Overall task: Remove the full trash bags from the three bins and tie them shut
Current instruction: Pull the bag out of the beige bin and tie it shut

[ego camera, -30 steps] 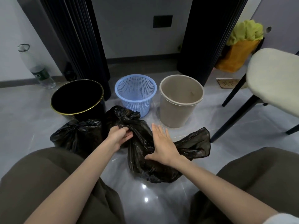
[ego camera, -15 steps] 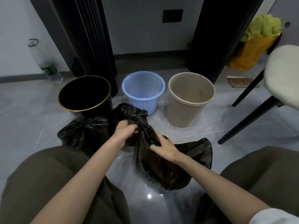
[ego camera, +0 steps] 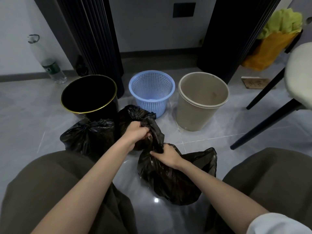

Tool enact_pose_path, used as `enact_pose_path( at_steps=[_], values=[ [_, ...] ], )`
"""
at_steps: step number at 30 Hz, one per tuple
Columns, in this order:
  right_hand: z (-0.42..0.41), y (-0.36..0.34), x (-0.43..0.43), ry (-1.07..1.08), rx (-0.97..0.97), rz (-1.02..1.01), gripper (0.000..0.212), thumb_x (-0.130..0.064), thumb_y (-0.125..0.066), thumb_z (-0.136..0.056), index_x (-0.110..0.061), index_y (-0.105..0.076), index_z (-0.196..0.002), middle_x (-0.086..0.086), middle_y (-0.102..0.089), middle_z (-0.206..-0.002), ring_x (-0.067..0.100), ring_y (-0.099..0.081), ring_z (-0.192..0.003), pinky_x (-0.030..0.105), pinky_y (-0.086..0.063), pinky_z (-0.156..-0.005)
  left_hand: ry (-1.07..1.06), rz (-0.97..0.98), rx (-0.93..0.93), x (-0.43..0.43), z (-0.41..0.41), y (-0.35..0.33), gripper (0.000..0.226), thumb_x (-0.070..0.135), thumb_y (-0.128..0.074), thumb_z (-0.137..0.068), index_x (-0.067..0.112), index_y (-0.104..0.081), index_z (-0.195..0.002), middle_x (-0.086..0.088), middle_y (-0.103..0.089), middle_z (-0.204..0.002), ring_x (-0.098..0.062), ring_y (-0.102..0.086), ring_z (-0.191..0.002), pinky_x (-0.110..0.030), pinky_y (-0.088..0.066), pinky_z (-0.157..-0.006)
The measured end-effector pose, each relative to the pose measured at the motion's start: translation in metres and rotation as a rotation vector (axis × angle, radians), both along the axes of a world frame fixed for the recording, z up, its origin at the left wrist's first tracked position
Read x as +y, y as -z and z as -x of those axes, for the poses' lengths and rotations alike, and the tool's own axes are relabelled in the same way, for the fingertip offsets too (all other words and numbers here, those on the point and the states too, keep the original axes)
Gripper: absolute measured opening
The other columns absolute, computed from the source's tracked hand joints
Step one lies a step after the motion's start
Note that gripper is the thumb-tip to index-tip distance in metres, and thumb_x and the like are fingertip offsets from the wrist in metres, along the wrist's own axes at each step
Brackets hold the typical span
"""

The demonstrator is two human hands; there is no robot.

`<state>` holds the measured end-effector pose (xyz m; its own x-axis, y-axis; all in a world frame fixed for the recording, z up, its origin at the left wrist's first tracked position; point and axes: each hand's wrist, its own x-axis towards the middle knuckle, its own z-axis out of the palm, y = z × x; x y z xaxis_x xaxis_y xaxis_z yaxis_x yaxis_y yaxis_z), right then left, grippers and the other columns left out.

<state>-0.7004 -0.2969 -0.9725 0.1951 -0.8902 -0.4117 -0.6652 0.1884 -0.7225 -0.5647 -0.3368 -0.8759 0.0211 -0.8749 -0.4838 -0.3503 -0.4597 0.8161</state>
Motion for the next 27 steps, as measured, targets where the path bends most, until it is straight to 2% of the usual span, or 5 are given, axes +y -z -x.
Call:
enact_pose_path(
  at_steps=[11,14,18,23,27],
  values=[
    [0.022,-0.002,0.011,-0.145,0.179,0.015,0.026,-0.03,-0.039,-0.099,-0.011,-0.057,-0.1,0.015,-0.066,-0.105,0.033,-0.06,-0.101,0.036,-0.044,-0.084,-0.323,-0.057,0.145,0.006,-0.014,0.021,0.027,0.004,-0.043,-0.094,0.017,-0.056,-0.074,0.0,-0.062,-0.074,0.001,-0.056,-0.046,-0.015,-0.039,-0.054],
    [0.028,-0.002,0.013,-0.175,0.258,0.001,0.036,-0.03,-0.033,-0.101,-0.003,-0.054,-0.113,0.02,-0.063,-0.115,0.036,-0.057,-0.109,0.04,-0.045,-0.091,-0.058,0.079,-0.118,0.009,-0.018,0.018,0.015,0.01,-0.049,-0.092,0.011,-0.058,-0.103,-0.014,-0.064,-0.108,-0.016,-0.064,-0.082,-0.024,-0.045,-0.07],
    [0.029,-0.004,0.014,-0.227,0.334,0.027,0.037,-0.032,-0.033,-0.1,-0.004,-0.054,-0.109,0.019,-0.061,-0.118,0.037,-0.056,-0.11,0.042,-0.044,-0.093,0.495,0.572,-0.885,0.023,-0.019,0.021,0.1,0.012,-0.071,-0.071,0.021,-0.01,-0.149,-0.013,-0.015,-0.153,-0.035,-0.014,-0.142,-0.051,-0.024,-0.114],
    [0.021,-0.015,0.018,-0.342,0.437,0.108,0.033,-0.028,-0.035,-0.1,-0.003,-0.052,-0.113,0.021,-0.058,-0.123,0.036,-0.054,-0.114,0.041,-0.042,-0.091,1.086,0.78,-1.283,0.047,-0.002,0.047,0.08,0.01,-0.053,-0.086,0.005,-0.005,-0.149,-0.012,-0.026,-0.153,-0.027,-0.011,-0.146,-0.058,0.014,-0.111],
    [0.023,-0.023,0.019,-0.408,0.539,0.181,0.033,-0.028,-0.038,-0.1,-0.004,-0.05,-0.118,0.02,-0.057,-0.125,0.036,-0.054,-0.115,0.04,-0.042,-0.09,1.074,0.506,-1.046,0.047,0.001,0.048,0.037,0.006,-0.046,-0.088,0.009,-0.039,-0.124,-0.01,-0.059,-0.113,-0.028,-0.053,-0.113,-0.043,-0.028,-0.11]
  ],
)
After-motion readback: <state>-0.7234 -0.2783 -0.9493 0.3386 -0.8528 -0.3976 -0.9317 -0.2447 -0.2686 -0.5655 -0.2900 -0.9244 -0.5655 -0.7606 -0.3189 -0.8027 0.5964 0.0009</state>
